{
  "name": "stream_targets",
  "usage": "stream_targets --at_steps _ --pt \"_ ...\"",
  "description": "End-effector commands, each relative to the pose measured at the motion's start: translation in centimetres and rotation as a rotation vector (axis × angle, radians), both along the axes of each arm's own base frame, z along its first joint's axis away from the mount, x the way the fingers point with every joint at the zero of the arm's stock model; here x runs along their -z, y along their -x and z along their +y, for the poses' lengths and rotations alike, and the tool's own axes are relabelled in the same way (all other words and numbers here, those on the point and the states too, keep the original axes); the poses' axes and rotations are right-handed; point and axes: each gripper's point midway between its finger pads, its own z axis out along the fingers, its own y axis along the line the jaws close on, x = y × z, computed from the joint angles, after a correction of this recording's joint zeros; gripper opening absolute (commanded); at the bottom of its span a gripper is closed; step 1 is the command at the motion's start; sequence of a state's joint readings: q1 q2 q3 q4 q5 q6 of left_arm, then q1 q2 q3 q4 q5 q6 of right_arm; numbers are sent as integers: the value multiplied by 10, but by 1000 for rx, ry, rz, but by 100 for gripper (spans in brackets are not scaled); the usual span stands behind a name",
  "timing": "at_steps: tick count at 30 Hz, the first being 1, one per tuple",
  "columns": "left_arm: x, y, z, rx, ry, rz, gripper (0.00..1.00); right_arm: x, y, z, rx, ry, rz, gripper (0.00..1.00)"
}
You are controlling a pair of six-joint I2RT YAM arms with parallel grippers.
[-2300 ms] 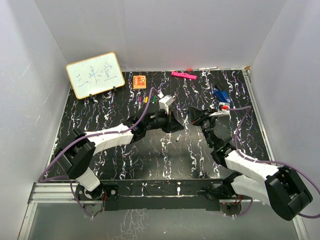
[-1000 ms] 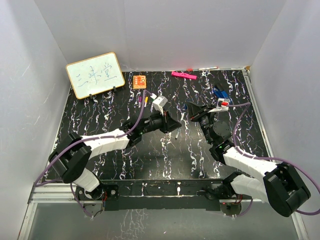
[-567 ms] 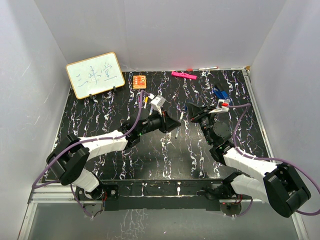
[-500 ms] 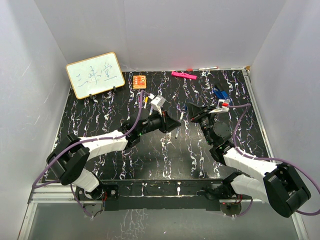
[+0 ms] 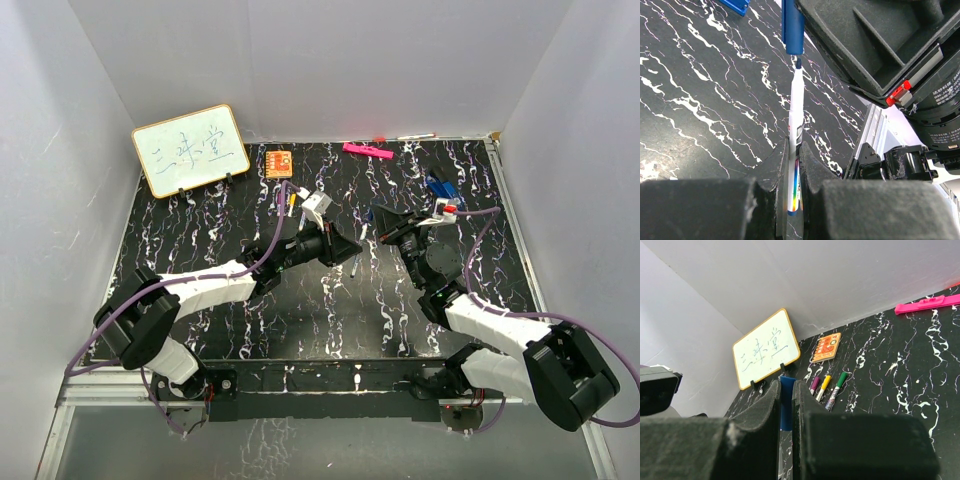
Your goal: Insert the pens into the pen caps
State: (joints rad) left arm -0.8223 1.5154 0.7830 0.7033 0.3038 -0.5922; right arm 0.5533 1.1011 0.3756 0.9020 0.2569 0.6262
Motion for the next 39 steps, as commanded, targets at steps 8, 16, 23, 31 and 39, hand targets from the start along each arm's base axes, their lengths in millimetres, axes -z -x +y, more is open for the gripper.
stream_targets --at_steps 8,16,23,31,39 --pt "-10 2 -7 28 33 -23 0 -32 2 5 -28 -60 -88 0" --pt "-7 2 -6 21 30 -19 0 -31 3 8 -49 -62 -84 0" --pt "-13 0 -4 9 44 -37 0 -27 3 9 -53 -51 -75 0" --pt "-18 1 -1 -3 51 -50 0 -22 4 10 -59 -40 -65 0" --pt "-21 0 1 -13 54 -56 0 -22 5 7 -51 -31 -66 0"
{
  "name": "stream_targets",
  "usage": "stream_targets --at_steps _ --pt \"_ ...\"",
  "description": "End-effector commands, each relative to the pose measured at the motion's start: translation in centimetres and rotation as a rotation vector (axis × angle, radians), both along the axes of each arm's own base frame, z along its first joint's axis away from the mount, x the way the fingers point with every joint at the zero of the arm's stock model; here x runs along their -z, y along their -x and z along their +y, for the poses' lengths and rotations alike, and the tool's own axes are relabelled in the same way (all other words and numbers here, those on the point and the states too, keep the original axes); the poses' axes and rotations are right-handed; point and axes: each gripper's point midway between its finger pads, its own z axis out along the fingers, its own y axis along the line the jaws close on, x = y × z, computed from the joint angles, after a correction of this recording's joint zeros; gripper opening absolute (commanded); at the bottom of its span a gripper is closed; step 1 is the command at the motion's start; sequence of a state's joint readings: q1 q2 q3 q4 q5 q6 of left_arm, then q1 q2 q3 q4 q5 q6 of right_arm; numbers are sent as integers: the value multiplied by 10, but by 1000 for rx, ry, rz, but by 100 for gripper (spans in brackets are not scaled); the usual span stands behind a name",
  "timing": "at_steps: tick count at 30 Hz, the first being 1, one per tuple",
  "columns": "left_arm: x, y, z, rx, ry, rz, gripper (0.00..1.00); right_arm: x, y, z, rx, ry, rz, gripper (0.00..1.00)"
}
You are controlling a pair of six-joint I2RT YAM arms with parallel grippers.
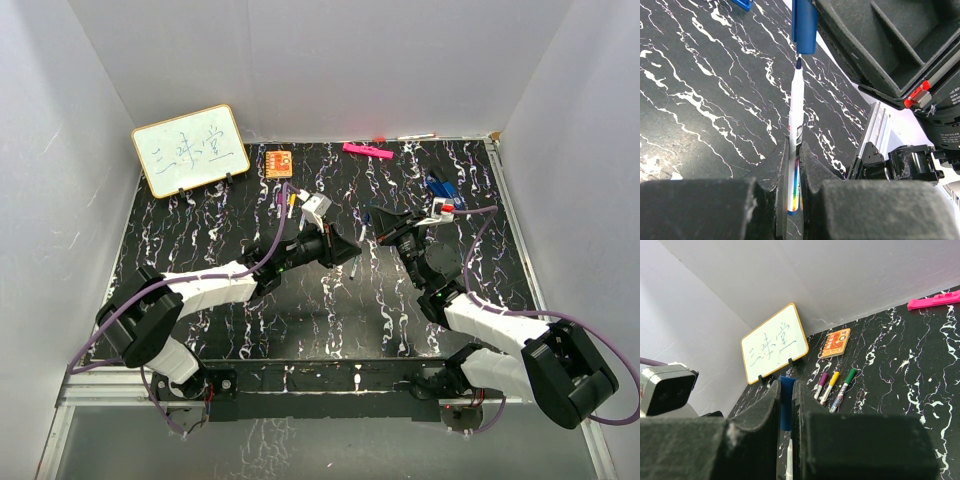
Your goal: Insert the pens into the pen caps
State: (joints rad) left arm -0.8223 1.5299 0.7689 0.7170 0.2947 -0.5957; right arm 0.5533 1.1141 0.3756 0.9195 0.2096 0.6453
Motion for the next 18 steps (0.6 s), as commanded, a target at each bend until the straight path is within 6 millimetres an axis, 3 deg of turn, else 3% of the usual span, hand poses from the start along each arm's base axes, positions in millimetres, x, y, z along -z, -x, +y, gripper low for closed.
stream_targets --at_steps 1,18 --pt "-30 1 1 -5 65 -67 0 -22 2 -2 0 -20 -62 0" --pt "-34 2 -1 6 74 -73 0 -16 1 0 -5 -10 -54 0"
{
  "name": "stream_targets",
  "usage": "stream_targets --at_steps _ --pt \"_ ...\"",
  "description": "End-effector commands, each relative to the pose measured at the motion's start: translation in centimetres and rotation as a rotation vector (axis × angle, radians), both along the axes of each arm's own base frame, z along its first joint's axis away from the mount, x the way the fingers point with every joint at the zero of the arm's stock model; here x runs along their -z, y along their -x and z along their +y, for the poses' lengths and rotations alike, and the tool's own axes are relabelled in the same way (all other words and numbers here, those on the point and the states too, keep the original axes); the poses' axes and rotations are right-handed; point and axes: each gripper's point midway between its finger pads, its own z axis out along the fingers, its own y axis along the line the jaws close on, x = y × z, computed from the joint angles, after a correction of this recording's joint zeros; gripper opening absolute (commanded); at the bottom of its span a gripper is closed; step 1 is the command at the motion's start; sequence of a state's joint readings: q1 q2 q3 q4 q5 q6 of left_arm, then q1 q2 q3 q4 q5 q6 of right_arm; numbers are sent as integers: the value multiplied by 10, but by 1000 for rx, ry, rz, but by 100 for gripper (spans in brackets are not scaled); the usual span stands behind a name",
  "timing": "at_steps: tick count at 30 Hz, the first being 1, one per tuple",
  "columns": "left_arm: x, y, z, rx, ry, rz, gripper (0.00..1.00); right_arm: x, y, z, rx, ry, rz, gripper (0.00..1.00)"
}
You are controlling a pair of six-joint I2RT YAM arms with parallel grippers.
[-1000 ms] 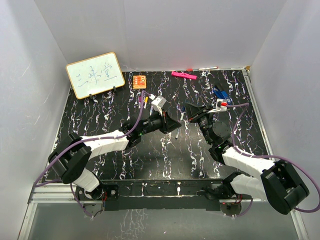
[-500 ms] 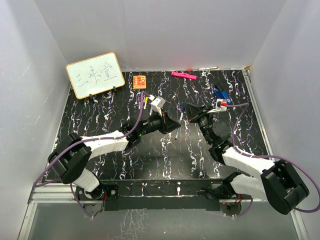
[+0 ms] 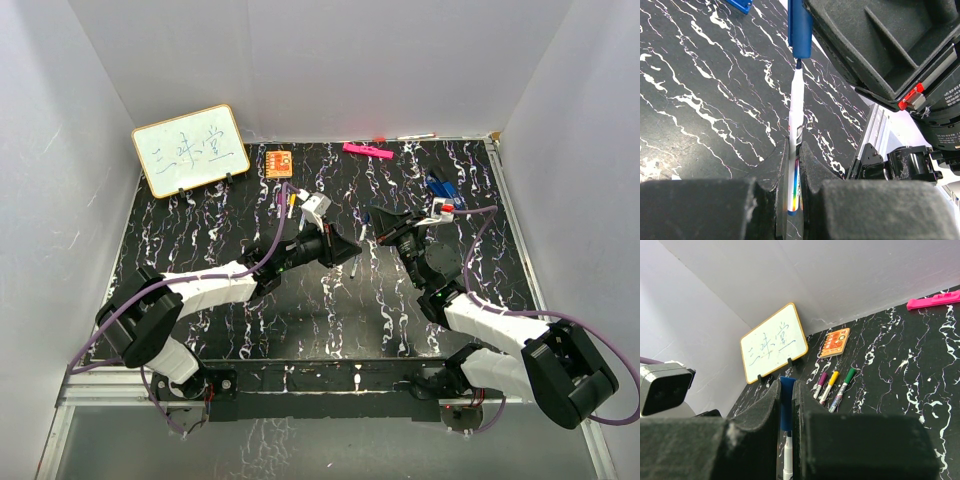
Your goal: Insert the pens into the pen caps
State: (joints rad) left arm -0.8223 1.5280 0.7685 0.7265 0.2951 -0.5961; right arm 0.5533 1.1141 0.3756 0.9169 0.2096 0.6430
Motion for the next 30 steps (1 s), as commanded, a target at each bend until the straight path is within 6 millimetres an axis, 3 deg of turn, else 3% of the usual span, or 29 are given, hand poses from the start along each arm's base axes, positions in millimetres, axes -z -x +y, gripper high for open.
stream_targets --at_steps 1,16,29,30 --pt "-31 2 -1 6 66 -67 0 -16 1 1 -6 -14 -54 0" --pt "-31 0 0 -7 66 -66 0 -13 1 5 -27 -1 -50 0" --pt "-43 -10 7 -71 73 -108 0 1 13 10 -76 29 -15 0" --pt "-46 -11 7 -78 76 -112 0 17 17 8 -78 47 17 0"
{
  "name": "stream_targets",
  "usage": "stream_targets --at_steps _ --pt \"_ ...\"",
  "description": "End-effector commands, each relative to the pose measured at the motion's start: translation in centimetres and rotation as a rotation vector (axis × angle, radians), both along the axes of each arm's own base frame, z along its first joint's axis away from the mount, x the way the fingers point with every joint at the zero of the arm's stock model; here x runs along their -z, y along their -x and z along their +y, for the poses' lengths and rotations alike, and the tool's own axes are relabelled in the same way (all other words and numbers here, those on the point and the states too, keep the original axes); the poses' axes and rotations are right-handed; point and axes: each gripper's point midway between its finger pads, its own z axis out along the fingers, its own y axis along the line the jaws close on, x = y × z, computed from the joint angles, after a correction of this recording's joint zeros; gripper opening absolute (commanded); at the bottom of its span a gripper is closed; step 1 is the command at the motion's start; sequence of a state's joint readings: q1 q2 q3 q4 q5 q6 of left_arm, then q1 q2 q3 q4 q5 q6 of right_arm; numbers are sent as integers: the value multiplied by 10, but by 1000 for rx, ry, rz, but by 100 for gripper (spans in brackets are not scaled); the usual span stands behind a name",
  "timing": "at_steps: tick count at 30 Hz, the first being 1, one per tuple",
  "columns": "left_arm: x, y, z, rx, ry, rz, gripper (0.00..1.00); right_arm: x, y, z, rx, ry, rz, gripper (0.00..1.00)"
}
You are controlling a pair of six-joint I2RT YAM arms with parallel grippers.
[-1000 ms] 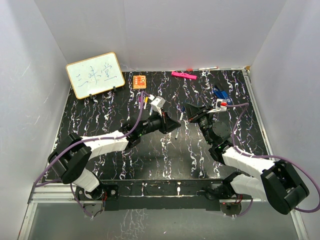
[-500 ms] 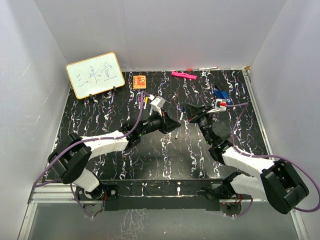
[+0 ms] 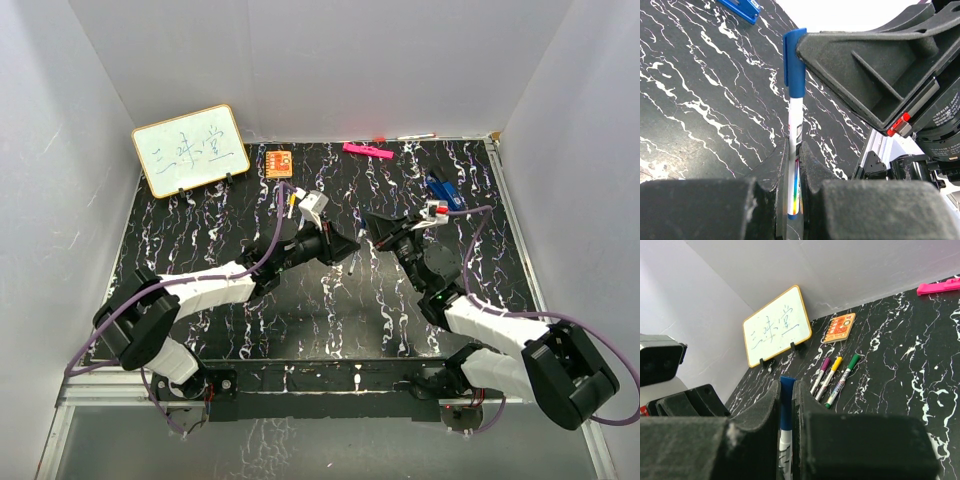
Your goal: Insert the pens into the pen caps
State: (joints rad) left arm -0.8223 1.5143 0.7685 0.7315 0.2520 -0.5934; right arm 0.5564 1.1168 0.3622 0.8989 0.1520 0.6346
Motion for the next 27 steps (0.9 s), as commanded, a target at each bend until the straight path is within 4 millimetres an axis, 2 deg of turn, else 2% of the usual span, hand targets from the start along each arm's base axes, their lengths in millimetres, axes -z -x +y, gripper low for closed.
stream_targets --at_steps 1,13,19,26,27 --pt "-40 -5 4 -43 69 -97 0 8 13 -2 -24 15 2 0" --pt "-58 -19 -5 -70 131 -117 0 31 22 15 -122 41 58 0" --pt "-68 -34 0 -133 163 -120 0 44 24 24 -156 81 104 0" --pt "-70 -53 14 -219 173 -124 0 63 32 38 -185 176 143 0" --pt "-72 -55 15 -222 172 -135 0 58 31 41 -185 184 132 0"
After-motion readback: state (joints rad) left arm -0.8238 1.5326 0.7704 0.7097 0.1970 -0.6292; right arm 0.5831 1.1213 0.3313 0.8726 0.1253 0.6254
